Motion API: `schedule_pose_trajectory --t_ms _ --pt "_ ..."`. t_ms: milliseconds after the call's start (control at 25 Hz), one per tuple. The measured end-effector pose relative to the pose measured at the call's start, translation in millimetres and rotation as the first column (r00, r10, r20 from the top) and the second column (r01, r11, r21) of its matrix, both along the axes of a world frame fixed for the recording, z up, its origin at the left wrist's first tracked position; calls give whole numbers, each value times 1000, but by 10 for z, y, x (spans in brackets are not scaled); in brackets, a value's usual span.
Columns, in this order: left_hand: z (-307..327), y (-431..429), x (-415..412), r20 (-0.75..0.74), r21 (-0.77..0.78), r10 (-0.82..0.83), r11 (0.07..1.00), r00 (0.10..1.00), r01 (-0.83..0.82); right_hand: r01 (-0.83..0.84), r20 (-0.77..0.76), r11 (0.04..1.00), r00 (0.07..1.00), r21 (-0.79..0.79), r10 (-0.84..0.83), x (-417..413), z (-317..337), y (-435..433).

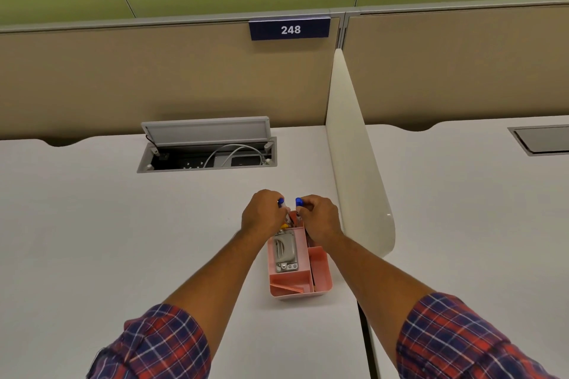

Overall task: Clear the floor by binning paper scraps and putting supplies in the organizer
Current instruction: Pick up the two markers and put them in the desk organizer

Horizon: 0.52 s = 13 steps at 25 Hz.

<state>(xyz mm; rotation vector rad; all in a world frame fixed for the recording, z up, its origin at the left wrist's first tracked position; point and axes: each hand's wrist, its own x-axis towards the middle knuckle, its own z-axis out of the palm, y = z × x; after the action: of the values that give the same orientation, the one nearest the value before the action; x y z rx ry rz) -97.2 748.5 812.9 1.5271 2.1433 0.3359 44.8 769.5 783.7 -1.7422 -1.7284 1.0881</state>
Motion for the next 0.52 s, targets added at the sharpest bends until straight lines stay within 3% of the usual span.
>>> schedule_pose_trajectory --t_ms 200,520 --pt "-102 -84 101 -218 -124 -76 991 973 50 18 17 999 1000 -38 -17 50 13 -78" --pt "-111 -221 20 -204 -33 -60 998 977 54 11 73 1000 997 3 -11 99 85 -343"
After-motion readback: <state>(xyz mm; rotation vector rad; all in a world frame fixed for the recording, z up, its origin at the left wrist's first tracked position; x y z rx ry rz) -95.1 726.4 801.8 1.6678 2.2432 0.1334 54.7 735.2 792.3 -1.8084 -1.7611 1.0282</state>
